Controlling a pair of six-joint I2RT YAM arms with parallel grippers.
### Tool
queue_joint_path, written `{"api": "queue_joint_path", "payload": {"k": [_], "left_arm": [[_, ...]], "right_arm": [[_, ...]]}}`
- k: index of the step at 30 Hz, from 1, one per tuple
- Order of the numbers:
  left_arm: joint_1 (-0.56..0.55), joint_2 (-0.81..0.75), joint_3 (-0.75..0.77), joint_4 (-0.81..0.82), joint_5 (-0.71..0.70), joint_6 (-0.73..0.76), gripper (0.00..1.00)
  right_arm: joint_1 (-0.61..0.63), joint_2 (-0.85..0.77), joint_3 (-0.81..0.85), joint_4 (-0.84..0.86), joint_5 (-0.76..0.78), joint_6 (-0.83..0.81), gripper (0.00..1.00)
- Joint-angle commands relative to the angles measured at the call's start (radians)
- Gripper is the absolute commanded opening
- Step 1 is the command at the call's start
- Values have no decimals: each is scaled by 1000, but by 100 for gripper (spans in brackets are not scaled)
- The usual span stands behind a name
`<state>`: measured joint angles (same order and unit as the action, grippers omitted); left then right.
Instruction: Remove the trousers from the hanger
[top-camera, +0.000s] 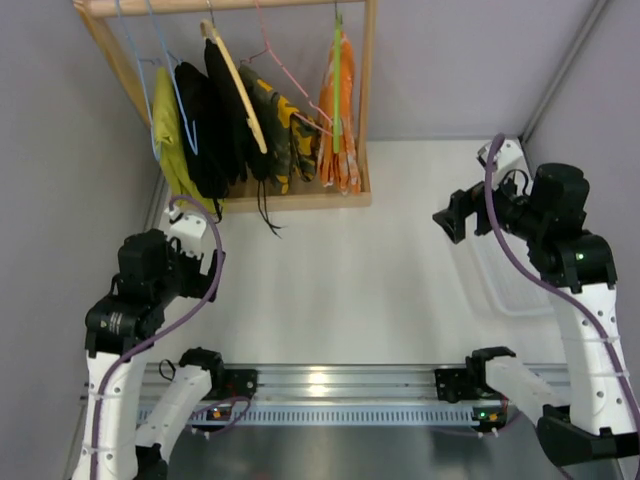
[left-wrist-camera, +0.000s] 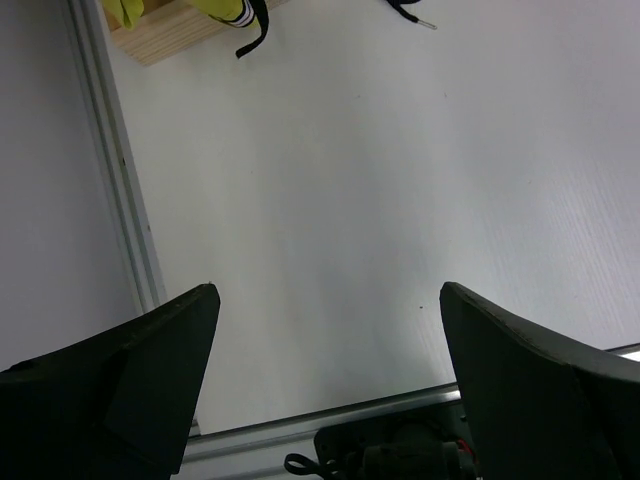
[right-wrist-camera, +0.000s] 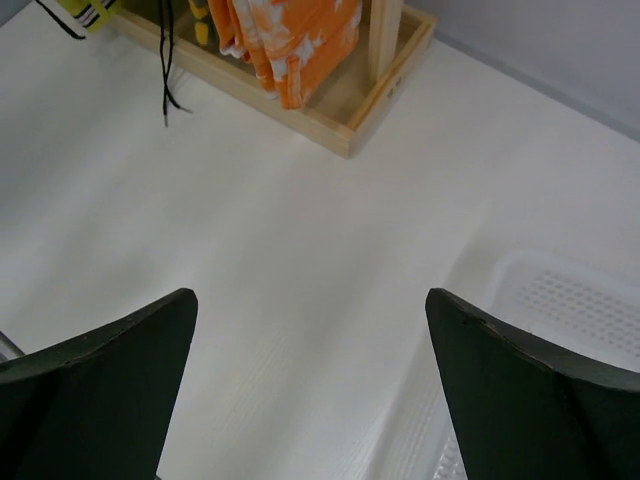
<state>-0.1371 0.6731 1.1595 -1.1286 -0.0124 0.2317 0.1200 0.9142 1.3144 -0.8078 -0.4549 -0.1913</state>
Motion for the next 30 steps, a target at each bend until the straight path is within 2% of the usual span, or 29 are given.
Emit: {"api": "queue_joint_path", "payload": {"k": [1,6,11,14,19,28,30], "left_arm": [[43,22,77,-5,58,-63,98],[126,54,170,-13,169,-110,99],[203,79,222,-5,183,-170,99],[211,83,244,-5,200,-183,99],[218,92,278,6,207,-229,97],[306,137,336,19,399,-321,96],[312,141,339,20,402,-322,96]], "right_arm": [[3,86,176,-22,-34,12,100],[21,263,434,-25,-60,65,99],[73,480,692,-7,-134,200,99],[99,544,720,108,-185,404,99],[167,627,752,281,-194,601,99],[234,831,852,573,-192,967,99],[239,868,852,620,-191,1047,94]]}}
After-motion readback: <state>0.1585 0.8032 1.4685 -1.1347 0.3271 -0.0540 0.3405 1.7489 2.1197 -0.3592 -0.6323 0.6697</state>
